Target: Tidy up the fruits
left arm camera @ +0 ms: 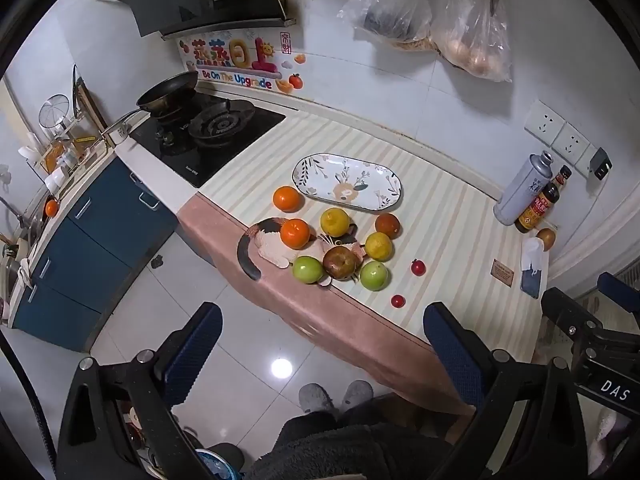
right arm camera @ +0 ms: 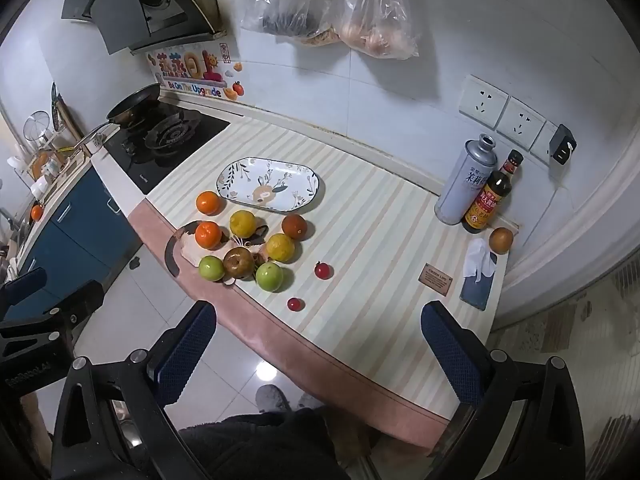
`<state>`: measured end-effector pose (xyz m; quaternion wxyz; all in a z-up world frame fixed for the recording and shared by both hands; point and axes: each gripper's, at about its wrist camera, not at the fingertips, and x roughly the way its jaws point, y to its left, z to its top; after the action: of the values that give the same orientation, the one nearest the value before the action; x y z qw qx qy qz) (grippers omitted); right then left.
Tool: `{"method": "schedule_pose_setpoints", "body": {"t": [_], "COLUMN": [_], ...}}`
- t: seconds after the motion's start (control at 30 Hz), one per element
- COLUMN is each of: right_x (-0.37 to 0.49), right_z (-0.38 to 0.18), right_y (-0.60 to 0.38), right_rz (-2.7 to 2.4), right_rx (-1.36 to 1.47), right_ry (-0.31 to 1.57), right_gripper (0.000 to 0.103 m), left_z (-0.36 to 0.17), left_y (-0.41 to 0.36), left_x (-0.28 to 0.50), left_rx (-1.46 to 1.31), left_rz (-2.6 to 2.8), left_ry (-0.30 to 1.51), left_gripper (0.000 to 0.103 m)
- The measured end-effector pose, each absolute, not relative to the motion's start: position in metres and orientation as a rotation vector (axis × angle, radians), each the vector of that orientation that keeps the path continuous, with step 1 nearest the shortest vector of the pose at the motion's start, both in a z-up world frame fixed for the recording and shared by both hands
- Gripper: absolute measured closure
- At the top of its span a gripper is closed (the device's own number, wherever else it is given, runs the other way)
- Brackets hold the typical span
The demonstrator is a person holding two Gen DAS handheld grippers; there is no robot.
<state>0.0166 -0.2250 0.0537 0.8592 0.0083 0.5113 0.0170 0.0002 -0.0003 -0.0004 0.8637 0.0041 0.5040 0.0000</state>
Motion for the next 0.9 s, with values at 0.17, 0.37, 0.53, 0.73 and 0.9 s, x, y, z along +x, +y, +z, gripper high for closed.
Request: {"method": "schedule_pose_setpoints", "body": {"t": [0.17, 0.37, 0.53, 0.73, 0.9], "right_x": [0.0186, 0.0189, 0.0200, 0.0219, 0.0221], "right_z": [0.0533, 0.0539, 0.0536, 0.0534, 0.0546], "right_y": [-0.2239, -0.2235, -0.2224, -0.2235, -0.2245], "right_rz": [0.030, 0.036, 0.032, 0.024, 0.022], "right_rx": [0.005, 0.013, 0.013, 0.022, 0.024], "right_ry": [1.076, 1.082, 1.077, 1.066, 1.065], "right_gripper": [0.000, 0.000, 0.000, 0.000, 0.000], "left_z": [-0.0007, 0.0001, -0.0010, 0.0025, 0.0055], "left_y": [-0.0005, -0.0044, -0.0078, -0.0019, -0.0005], "left_x": [0.0001, 0.0014, 0.0063, 0.0070, 0.0078], "left_rx": [0.005, 0.006, 0.006, 0.006, 0.005], "left_rz": [-0.004, -0.004, 0.000, -0.003, -0.002], "left_ry": [1.049, 1.050, 1.042, 1.031, 1.027], "left_gripper": [0.000, 0.000, 0.000, 0.000, 0.000]}}
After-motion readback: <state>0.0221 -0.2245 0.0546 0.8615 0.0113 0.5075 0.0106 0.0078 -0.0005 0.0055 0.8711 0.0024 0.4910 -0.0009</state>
